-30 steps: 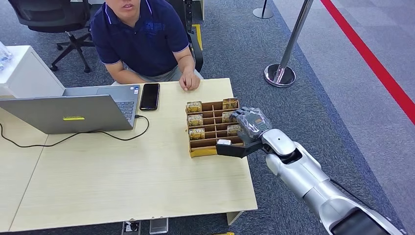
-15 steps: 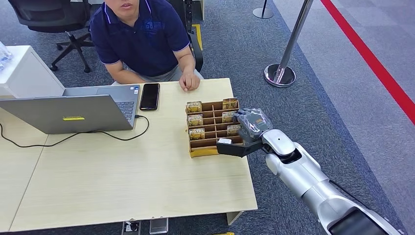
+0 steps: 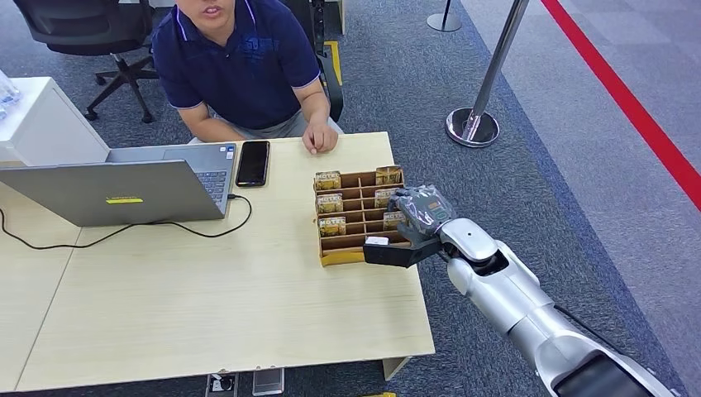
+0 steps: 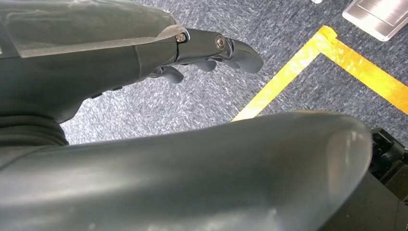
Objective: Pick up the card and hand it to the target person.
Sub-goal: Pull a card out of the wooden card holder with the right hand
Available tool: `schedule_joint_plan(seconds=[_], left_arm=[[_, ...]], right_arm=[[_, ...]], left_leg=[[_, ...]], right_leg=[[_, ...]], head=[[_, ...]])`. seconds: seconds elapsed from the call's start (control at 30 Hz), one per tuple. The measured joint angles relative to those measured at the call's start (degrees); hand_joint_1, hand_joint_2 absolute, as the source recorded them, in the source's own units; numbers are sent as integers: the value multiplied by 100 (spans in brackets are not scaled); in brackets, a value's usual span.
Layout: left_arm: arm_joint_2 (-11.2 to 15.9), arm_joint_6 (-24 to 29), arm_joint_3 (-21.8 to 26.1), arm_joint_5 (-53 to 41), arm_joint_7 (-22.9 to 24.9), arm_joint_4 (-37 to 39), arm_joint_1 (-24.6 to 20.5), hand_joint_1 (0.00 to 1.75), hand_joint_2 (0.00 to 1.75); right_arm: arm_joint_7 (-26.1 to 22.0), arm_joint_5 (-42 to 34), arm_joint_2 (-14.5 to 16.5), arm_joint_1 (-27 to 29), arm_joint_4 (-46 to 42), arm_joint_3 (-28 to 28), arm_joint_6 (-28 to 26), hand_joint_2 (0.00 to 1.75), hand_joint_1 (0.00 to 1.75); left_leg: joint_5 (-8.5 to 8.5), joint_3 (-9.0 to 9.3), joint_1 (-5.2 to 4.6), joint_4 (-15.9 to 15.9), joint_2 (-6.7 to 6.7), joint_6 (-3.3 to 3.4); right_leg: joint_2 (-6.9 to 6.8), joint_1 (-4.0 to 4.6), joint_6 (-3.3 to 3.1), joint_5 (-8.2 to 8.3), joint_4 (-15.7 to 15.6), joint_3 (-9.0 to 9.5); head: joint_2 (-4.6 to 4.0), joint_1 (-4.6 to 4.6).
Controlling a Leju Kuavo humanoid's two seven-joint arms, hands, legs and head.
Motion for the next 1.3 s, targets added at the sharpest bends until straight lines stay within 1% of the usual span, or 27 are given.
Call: schedule_joint_plan(seconds=[0.07, 0.1, 0.23, 0.4, 0.53, 0.63, 0.87, 1.13, 1.3], left_arm=[[0, 3, 0, -4, 1, 1, -1, 0, 0], [0, 3, 0, -6, 1, 2, -1, 0, 0], [0, 12, 0, -18, 30, 2, -1, 0, 0], [0, 68, 0, -54, 105, 2, -1, 0, 0], [0, 145, -2, -105, 138, 2, -1, 0, 175], [0, 209, -9, -156, 205, 2, -1, 0, 175], [0, 297, -19, -216, 223, 2, -1, 0, 175], [2, 692, -137, -312, 243, 2, -21, 0, 175], [1, 700, -145, -262, 218, 2, -89, 0, 175]], right_arm=[[-12, -32, -1, 9, -21, 0, 14, 175, 95], [-20, -50, -2, 16, -32, 0, 19, 175, 99], [-43, -112, -2, 36, -78, 2, 45, 175, 136], [-70, -192, -4, 40, -136, 2, 79, 175, 161], [-87, -224, -14, 44, -157, 2, 91, 175, 171], [-93, -276, -19, 45, -167, 2, 87, 175, 175], [-95, -307, -26, 45, -181, 2, 61, 175, 175], [-76, -322, -52, 73, -202, 2, 5, 175, 175], [-101, -406, -54, 78, -203, -4, -80, 175, 175]], left_leg=[[0, 0, 0, 0, 0, 0], [0, 0, 0, 0, 0, 0], [0, -1, 0, 0, 0, 0], [0, 1, 0, 0, 1, 0], [0, 2, 0, 0, 1, 0], [1, 2, 0, 1, 1, 1], [1, 2, 0, 1, 1, 0], [1, 1, 0, 1, 1, 1], [1, -1, 0, 1, 0, 1]], right_leg=[[0, 0, 0, 0, 0, 0], [0, 0, 0, 0, 0, 0], [0, 0, 0, 0, 0, -1], [1, 0, 0, 0, 0, 0], [1, 0, 0, 0, 0, 2], [1, 0, 0, 0, 0, 2], [1, 0, 0, 0, 0, 1], [0, 0, 0, 0, 0, 1], [0, 0, 0, 0, 0, 2]], head=[[0, 1], [0, 1], [0, 1], [0, -2], [0, -2], [0, 2], [0, -1], [0, -1], [0, 2]])
